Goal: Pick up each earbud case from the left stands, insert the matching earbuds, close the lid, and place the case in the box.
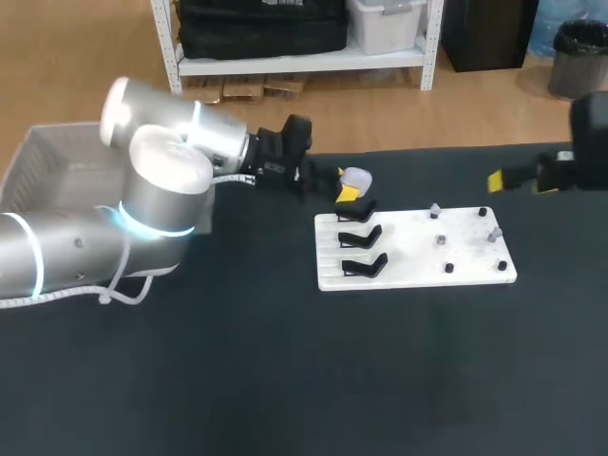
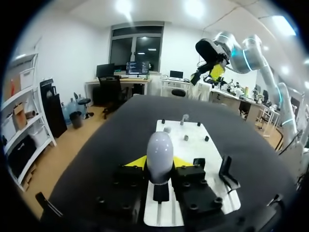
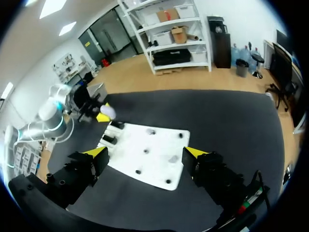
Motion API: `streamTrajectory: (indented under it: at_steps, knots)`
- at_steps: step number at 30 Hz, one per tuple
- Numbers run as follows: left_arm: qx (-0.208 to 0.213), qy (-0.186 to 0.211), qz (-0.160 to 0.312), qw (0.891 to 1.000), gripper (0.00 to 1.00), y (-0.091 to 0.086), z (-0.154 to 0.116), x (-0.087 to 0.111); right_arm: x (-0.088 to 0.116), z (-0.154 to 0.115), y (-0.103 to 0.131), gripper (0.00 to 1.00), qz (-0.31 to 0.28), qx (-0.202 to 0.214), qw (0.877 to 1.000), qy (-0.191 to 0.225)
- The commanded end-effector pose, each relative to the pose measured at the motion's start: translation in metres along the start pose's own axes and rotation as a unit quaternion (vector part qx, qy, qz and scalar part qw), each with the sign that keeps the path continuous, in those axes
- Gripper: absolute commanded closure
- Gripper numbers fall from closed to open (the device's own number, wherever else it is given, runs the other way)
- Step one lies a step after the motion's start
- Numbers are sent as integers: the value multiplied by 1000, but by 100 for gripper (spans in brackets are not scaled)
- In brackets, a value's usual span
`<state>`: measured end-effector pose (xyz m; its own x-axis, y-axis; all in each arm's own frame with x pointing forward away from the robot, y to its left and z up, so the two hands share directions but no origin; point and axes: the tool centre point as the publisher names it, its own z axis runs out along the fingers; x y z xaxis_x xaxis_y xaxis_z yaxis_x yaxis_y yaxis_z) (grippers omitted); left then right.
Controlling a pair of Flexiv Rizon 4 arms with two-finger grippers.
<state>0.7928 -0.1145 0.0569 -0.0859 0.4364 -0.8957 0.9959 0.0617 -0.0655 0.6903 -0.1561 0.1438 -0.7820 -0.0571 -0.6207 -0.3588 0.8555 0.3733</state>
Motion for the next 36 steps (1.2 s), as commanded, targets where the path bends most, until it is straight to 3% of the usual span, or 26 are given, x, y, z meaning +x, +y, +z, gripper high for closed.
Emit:
streamTrajectory:
  at_steps: [1,5,13,21,36]
  knots:
    - [-19,1,9,1000,100,-19,-8,-14,-6,26,22,0,-10,6,1000,19]
    - [-23,-1,19,1000,100,-29,-6,-27,-6,43,49,0,-30,-17,999,41]
    - [-32,0,46,998,100,-47,1,-48,0,72,77,0,-52,-52,994,75]
    - [-35,4,63,997,100,-62,-1,-53,-4,84,84,0,-58,-67,992,87]
    - [-20,-1,56,998,100,-72,5,-49,-19,94,82,0,-62,-68,992,89]
